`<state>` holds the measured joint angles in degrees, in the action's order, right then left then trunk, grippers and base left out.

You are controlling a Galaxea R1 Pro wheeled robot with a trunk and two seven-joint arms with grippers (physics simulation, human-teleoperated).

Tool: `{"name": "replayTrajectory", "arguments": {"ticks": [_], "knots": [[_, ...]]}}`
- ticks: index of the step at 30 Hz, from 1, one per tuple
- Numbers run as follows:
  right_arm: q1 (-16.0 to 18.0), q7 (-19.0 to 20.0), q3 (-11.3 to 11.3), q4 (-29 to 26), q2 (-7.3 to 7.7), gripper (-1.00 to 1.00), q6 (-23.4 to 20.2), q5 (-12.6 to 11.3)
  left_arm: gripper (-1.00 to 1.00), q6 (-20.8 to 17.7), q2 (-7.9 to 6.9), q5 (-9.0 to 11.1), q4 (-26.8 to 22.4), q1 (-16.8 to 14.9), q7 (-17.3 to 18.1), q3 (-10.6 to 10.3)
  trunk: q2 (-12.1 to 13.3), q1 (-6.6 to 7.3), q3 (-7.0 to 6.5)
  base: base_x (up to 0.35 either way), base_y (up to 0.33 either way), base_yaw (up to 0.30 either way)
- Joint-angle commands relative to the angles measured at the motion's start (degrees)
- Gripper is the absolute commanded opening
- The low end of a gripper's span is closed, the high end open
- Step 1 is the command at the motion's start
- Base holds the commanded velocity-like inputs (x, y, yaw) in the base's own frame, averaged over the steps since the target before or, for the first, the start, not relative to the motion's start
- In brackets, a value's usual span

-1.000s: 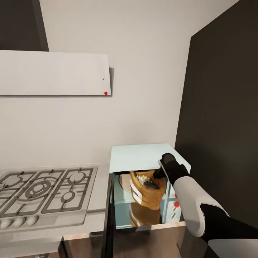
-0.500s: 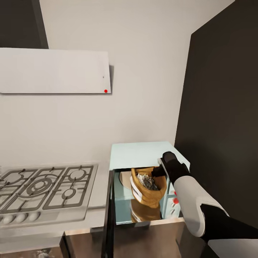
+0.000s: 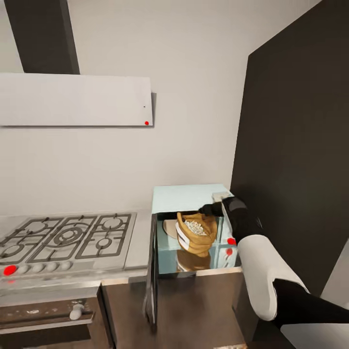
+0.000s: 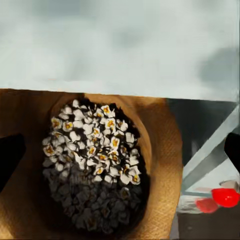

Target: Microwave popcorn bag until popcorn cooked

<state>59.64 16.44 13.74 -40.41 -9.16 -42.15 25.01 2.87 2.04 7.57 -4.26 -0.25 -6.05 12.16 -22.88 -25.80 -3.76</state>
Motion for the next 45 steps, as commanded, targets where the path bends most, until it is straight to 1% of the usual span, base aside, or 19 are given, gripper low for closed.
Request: {"name": "replayTrajectory", "arguments": {"ticks": [1, 4, 8, 9, 11, 12, 14, 17, 18, 19, 21, 24, 26, 27, 29, 31, 33, 39, 45], "knots": [[0.0, 0.5, 0.4, -0.1, -0.01, 1.0, 1.0, 0.1, 1.0, 0.2, 0.0, 0.6, 0.0, 0.0, -0.1, -0.1, 0.0, 0.01, 0.03, -0.347, 0.0, 0.0], [-0.6, 0.4, 0.5, -0.1, 0.22, 1.0, 2.1, -0.3, 1.0, 0.2, -0.01, 0.6, 0.0, 0.0, -0.1, -0.1, 0.0, 0.01, 0.03, -0.347, 0.0, 0.0], [-4.7, -0.1, 0.7, -0.9, 0.31, 1.0, 2.4, -0.4, 1.0, 0.2, 0.06, 0.6, 0.0, 0.0, -0.1, -0.1, 0.0, 0.01, 0.03, -0.347, 0.0, 0.0], [-7.6, -0.2, 1.5, -1.3, 0.81, 1.0, 3.9, -0.4, 1.0, 0.2, 0.07, 0.6, 0.0, 0.0, -0.1, -0.1, 0.0, 0.01, 0.03, -0.347, 0.0, 0.0], [-10.1, 0.3, 2.9, -1.5, 2.6, 1.0, 6.0, -0.4, 1.0, 0.2, 0.07, 0.6, 0.0, 0.0, -0.1, -0.1, 0.0, 0.01, 0.03, -0.347, 0.0, 0.0], [-11.7, 0.5, 3.5, -1.6, 4.18, 1.0, 7.2, -0.5, 1.0, 0.2, 0.07, 0.6, 0.0, 0.0, -0.1, -0.1, 0.0, 0.01, 0.03, -0.347, 0.0, 0.0], [-14.0, 0.8, 4.0, -1.7, 5.56, 1.0, 8.1, -0.6, 1.0, 0.2, 0.07, 0.6, 0.0, 0.0, -0.1, -0.1, 0.0, 0.01, 0.03, -0.346, 0.0, 0.0], [-16.1, 1.3, 4.1, -1.7, 6.08, 1.0, 9.9, -0.6, 1.0, 0.2, 0.07, 0.6, 0.0, 0.0, -0.1, -0.1, 0.0, 0.01, 0.03, -0.299, 0.0, 0.0], [-17.3, 1.4, 4.2, -0.9, 6.02, 1.0, 14.6, -0.6, 1.0, 0.2, 0.01, 0.6, 0.0, 0.0, -0.1, -0.1, 0.0, 0.01, 0.03, -0.096, 0.0, 0.0], [-17.5, 1.4, 4.2, -0.2, 5.87, 1.0, 17.2, -0.7, 1.0, 0.2, 0.0, 0.6, 0.0, 0.0, -0.1, -0.1, 0.0, 0.01, 0.03, -0.061, 0.0, 0.0], [-17.8, 1.4, 4.1, 3.6, 5.66, 1.0, 24.8, -0.6, 1.0, 0.2, -0.01, 0.6, 0.0, 0.0, -0.1, -0.1, 0.0, 0.01, 0.03, -0.026, 0.0, 0.0], [-18.0, 1.2, 4.1, 7.9, 5.42, 1.0, 38.0, -0.7, 1.0, 0.2, -0.04, 0.7, 0.0, 0.0, -0.1, -0.1, 0.0, 0.01, 0.03, -0.007, 0.0, 0.0], [-18.0, 1.2, 4.2, 8.2, 5.3, 1.0, 40.8, -0.8, 1.0, 0.2, -0.06, 0.6, 0.0, 0.0, -0.1, -0.1, 0.0, 0.01, 0.03, -0.001, 0.0, 0.0], [-18.0, 1.1, 4.3, 8.2, 5.22, 1.0, 41.6, -0.9, 1.0, 0.2, -0.04, 0.6, 0.0, 0.0, -0.1, -0.1, 0.0, 0.01, 0.03, 0.0, 0.0, 0.0], [-18.0, 1.1, 4.3, 8.1, 4.32, 1.0, 42.9, -3.3, 1.0, 0.3, -0.09, 0.6, 0.0, 0.0, -0.1, -0.1, 0.0, 0.01, 0.03, 0.0, 0.0, 0.0], [-18.0, 1.2, 4.2, 8.0, 3.66, 1.0, 43.2, -4.7, 1.0, 0.3, -0.1, 0.7, -0.1, 0.0, -0.1, -0.1, 0.0, 0.01, 0.03, 0.0, 0.0, 0.0], [-18.0, 1.2, 4.2, 7.9, 2.89, 1.0, 43.3, -5.1, 1.0, 0.3, -0.07, 0.7, -0.1, 0.0, -0.1, -0.1, 0.0, 0.01, 0.03, 0.0, 0.0, 0.0], [-18.0, 1.3, 4.0, 7.9, 2.58, 1.0, 43.3, -5.3, 1.0, 0.3, -0.08, 0.7, -0.1, 0.0, -0.1, -0.1, 0.0, 0.01, 0.03, 0.03, 0.0, 0.0], [-18.0, 1.3, 4.1, 7.9, 2.57, 1.0, 43.9, -5.4, 1.0, 0.3, -0.1, 0.7, -0.1, 0.0, -0.1, -0.2, 0.0, 0.01, 0.03, 0.291, 0.0, 0.0]]}}
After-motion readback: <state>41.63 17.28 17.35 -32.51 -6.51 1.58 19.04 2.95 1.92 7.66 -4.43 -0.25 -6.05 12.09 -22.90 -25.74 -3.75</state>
